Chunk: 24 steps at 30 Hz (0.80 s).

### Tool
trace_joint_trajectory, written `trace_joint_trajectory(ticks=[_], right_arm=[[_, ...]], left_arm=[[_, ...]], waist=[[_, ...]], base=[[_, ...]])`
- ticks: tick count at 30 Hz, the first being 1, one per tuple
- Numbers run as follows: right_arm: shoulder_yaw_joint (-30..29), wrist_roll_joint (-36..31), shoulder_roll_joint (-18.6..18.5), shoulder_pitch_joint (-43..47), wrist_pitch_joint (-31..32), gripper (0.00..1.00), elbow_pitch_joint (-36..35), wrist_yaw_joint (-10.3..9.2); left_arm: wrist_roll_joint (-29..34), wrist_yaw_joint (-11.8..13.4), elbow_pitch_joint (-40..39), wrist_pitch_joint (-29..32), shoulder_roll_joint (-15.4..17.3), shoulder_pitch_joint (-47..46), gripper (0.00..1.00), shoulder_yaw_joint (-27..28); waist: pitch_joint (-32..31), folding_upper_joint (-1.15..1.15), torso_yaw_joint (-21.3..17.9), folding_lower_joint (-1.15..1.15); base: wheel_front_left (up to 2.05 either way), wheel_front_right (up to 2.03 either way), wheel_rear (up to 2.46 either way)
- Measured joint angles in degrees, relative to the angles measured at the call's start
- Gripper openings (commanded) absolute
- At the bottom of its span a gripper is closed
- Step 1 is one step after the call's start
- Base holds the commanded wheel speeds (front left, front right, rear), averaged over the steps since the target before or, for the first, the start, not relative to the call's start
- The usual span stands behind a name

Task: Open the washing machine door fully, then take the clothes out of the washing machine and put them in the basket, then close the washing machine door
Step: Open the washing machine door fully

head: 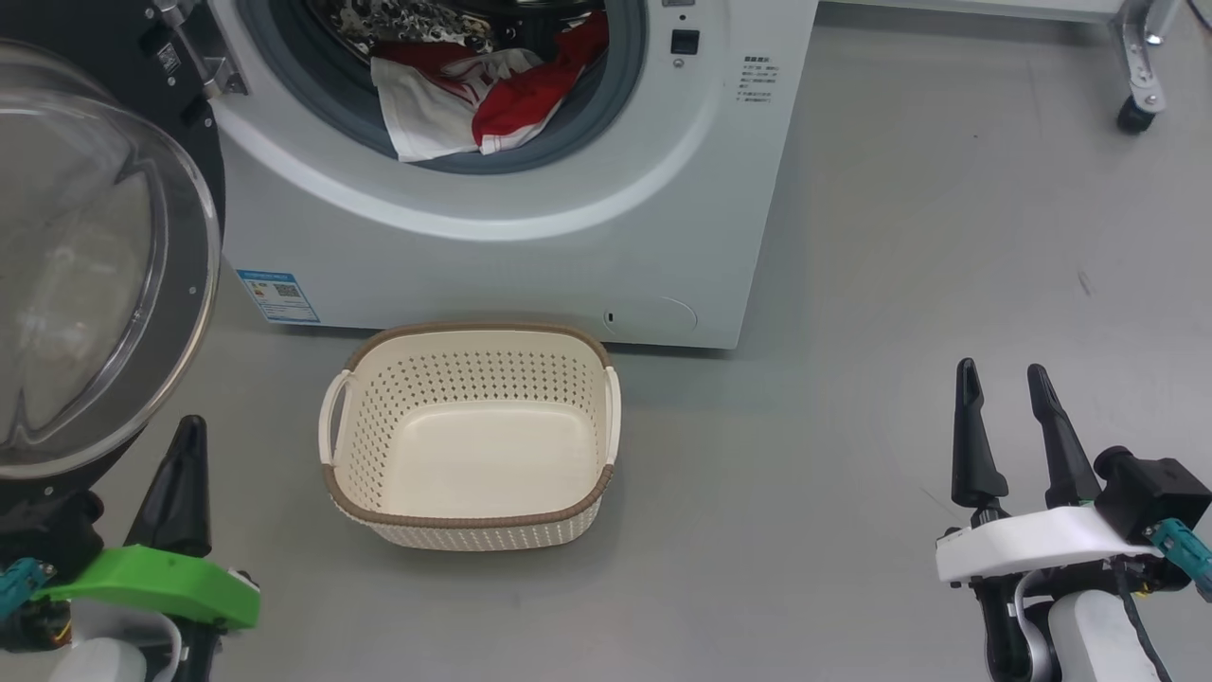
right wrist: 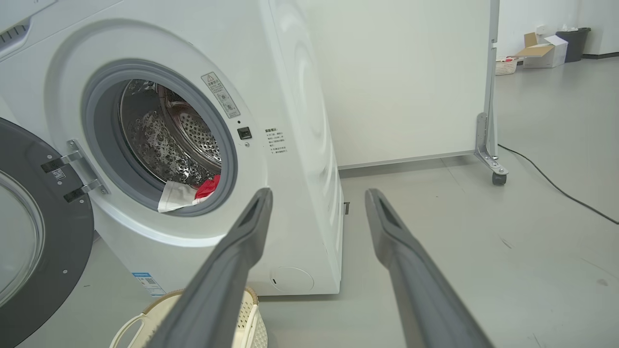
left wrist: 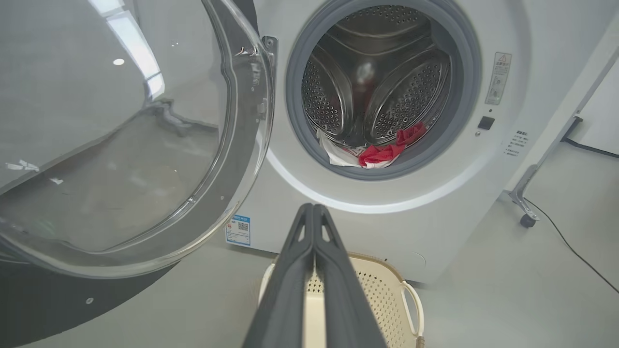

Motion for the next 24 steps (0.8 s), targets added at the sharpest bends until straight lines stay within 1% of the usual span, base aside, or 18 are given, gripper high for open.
trace_joint_trajectory(ticks=[6,10,11,13,15,19,24], right_arm=[[0.29,-0.22,0.09,1.34,0.00,1.00,-0.38,0.02],[0.37,-0.58,0.15,2.08,0.00,1.00,-0.52,0.05],[0.37,-0.66,0.15,2.08,0.00,1.00,-0.53,0.05],[0.26,-0.66,0.16,2.27,0.00,1.00,-0.69,0.05],[0.20,-0.66,0.18,2.63,0.00,1.00,-0.83,0.05],[0.22,-0.67,0.20,3.17,0.00,1.00,-0.86,0.07],[0.32,-0.77,0.24,3.23,0.00,1.00,-0.91,0.07]], left_arm=[[0.65,0.00,-3.12,-0.01,-0.51,1.51,0.00,-0.14],[2.26,0.00,-5.01,-0.02,-1.00,2.46,0.00,-0.09],[2.35,0.00,-5.33,-0.02,-1.29,2.60,0.35,0.07],[2.45,0.00,-6.01,-0.02,-1.92,2.87,1.00,0.32],[2.60,0.00,-6.68,-0.02,-2.36,3.16,1.00,0.56],[4.47,0.00,-7.77,-0.02,-2.25,3.75,1.00,0.73],[4.69,0.00,-8.75,-0.02,-2.49,5.05,1.00,0.99]], waist=[[-0.15,0.00,-2.30,0.00],[-0.19,0.00,-3.43,0.00],[-0.25,0.00,-3.57,0.00],[-0.39,0.00,-3.78,0.00],[-0.44,0.00,-3.87,0.00],[-0.61,0.00,-4.06,0.00],[-1.03,0.00,-4.40,0.00]], base=[[0.00,0.00,0.00],[0.00,0.00,0.00],[0.00,0.00,0.00],[0.00,0.00,0.00],[0.00,0.00,0.00],[0.00,0.00,0.00],[0.00,0.00,0.00]])
